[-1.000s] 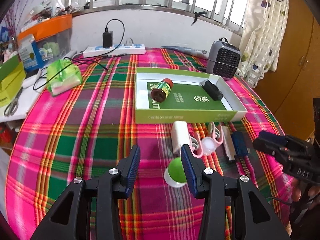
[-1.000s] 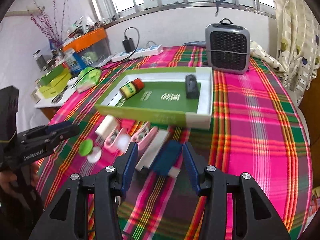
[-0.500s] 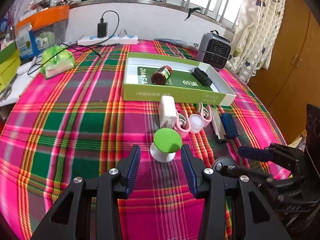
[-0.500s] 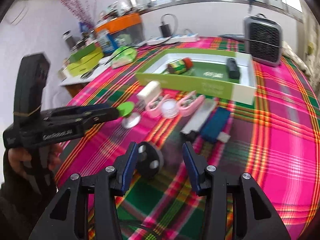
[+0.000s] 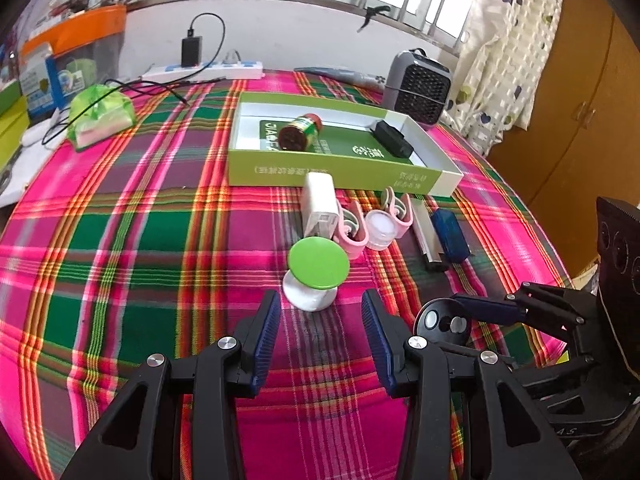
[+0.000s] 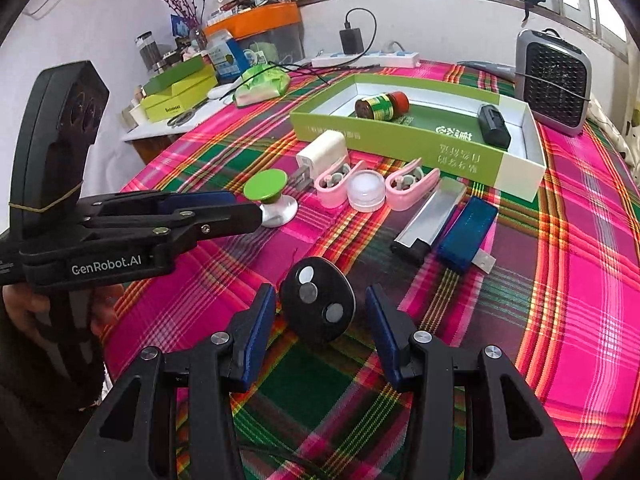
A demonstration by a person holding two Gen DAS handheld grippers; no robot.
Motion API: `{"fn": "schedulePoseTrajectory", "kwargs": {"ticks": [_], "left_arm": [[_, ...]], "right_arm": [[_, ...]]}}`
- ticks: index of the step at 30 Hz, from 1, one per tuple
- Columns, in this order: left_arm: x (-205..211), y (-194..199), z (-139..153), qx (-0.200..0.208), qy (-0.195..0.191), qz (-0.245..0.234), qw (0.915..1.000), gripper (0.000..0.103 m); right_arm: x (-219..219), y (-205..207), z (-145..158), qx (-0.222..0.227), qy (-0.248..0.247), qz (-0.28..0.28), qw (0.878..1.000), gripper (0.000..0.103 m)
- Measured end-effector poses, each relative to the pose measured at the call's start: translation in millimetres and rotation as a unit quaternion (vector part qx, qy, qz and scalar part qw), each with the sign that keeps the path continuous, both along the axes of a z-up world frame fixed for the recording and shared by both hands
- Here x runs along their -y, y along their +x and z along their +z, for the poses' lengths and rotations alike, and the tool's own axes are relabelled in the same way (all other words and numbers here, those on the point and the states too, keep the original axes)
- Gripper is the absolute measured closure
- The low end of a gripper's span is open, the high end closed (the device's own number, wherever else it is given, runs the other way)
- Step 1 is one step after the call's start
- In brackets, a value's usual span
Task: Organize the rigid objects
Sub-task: 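Move the left tool to the green-topped stand while the right tool approaches the black disc, then close the left tool on the green-topped stand while the right tool grips the black disc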
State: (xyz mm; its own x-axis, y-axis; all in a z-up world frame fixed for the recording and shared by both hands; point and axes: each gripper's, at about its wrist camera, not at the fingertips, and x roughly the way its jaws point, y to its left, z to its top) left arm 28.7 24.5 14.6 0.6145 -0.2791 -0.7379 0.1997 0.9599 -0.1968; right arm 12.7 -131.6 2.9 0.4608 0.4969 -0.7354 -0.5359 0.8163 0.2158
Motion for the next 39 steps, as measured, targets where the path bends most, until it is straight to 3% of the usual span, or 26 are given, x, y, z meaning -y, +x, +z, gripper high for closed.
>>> {"fn": "schedulePoseTrajectory", "kwargs": {"ticks": [24,34,39], "left_arm": [[12,32,-8,-0.008,0.038,0.019,0.9991,0.062],[5,34,-9,-0.014,0.012,0.027,0.9995,0.062],[6,34,-8,-0.010,0.010,0.025,0.9996,0.069]], "right_arm": [[-13,6,-1,0.016,-0.047,0.001,0.999,0.055],[-15,4,-2,0.021,-0.055,0.005,0.998,0.056],[-13,6,-1,0.019,-0.051,-0.004,0.999,0.066]]}}
